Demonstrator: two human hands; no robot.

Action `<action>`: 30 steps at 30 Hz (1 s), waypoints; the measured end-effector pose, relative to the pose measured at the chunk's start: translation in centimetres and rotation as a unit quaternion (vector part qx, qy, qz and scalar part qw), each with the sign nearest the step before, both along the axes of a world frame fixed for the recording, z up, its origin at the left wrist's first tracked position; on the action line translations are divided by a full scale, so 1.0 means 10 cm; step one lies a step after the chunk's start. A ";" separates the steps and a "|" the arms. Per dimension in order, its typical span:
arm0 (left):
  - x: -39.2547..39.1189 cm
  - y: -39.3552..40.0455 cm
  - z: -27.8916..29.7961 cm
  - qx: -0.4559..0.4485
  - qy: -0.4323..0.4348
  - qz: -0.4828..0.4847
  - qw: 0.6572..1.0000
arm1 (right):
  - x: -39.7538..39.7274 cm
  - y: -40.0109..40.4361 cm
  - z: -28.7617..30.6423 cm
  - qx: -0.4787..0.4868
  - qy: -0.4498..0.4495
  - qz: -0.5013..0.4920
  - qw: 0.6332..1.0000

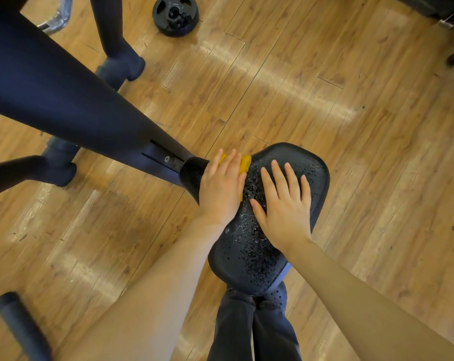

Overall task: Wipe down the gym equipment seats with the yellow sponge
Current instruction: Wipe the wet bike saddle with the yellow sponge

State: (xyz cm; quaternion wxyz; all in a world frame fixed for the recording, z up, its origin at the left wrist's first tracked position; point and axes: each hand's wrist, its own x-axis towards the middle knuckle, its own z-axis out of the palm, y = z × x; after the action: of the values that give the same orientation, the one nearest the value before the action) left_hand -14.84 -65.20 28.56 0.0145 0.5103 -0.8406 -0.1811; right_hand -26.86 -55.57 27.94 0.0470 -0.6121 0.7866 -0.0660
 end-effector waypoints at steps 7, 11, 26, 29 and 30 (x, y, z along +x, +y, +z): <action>0.18 0.50 0.08 -0.029 0.031 0.007 0.999 | -0.12 0.04 -0.05 0.002 -0.006 -0.028 1.000; 0.09 0.34 0.06 -0.022 0.002 -0.009 1.000 | -0.11 0.04 -0.05 0.002 -0.010 -0.034 0.999; 0.18 0.37 0.00 -0.041 0.013 -0.068 0.997 | -0.12 0.05 -0.06 0.004 -0.022 -0.031 0.999; 0.03 0.21 -0.03 -0.035 0.008 -0.067 0.997 | -0.12 0.05 -0.06 0.004 -0.020 -0.032 0.999; -0.05 0.11 -0.05 -0.027 0.016 -0.065 0.997 | -0.12 0.05 -0.06 0.004 -0.021 -0.032 0.999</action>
State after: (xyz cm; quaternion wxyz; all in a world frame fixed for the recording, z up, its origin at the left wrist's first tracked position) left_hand -15.39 -64.06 28.06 0.0298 0.4510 -0.8763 -0.1668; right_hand -28.09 -55.09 27.36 0.0637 -0.5852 0.8047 -0.0772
